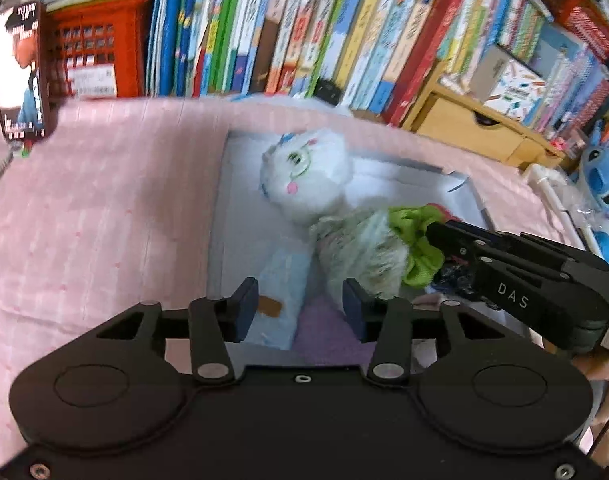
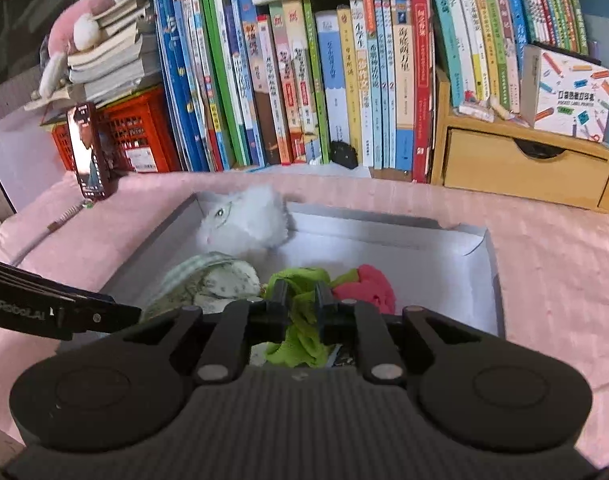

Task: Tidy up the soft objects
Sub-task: 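Carry the mask packet and scrunchie into the gray tray and open both tools, then move the left tool to the yellow sequin pouch while the right tool reaches the white foam block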

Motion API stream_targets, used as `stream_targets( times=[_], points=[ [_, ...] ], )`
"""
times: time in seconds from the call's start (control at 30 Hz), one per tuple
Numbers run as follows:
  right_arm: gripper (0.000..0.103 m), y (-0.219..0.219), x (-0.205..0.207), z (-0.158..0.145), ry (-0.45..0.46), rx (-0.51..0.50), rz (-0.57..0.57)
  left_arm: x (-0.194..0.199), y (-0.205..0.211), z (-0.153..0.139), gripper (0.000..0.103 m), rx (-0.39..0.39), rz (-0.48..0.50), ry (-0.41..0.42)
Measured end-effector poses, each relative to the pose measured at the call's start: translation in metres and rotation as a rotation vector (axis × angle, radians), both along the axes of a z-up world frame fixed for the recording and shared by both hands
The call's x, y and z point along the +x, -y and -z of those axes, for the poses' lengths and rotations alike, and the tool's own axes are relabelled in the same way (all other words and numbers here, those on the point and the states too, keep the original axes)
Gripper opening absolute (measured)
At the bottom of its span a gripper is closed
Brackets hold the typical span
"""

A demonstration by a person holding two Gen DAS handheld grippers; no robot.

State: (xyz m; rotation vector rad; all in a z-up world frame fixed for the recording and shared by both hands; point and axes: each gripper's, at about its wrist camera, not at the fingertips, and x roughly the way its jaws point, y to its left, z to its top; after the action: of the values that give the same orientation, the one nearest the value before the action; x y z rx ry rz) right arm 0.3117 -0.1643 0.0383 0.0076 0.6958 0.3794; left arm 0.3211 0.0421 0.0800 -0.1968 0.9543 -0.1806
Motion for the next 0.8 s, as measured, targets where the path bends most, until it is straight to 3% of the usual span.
stream_targets(
  times=[0.13, 0.27, 0.8],
  points=[
    [0.041, 0.01, -0.011, -0.011, 0.022, 0.032, 0.006, -0.015, 0.002, -0.015, 0.061, -0.006, 0.029, 0.039],
    [0.052, 0.018, -0.028, -0.02, 0.053, 0.032, -0.002, -0.036, 0.004, -0.027, 0.07, -0.003, 0.057, 0.102],
    [0.075, 0.049, -0.131, -0.052, 0.249, 0.031, -0.05, -0.136, -0.006, -0.048, 0.073, -0.069, 0.131, 0.253]
  ],
)
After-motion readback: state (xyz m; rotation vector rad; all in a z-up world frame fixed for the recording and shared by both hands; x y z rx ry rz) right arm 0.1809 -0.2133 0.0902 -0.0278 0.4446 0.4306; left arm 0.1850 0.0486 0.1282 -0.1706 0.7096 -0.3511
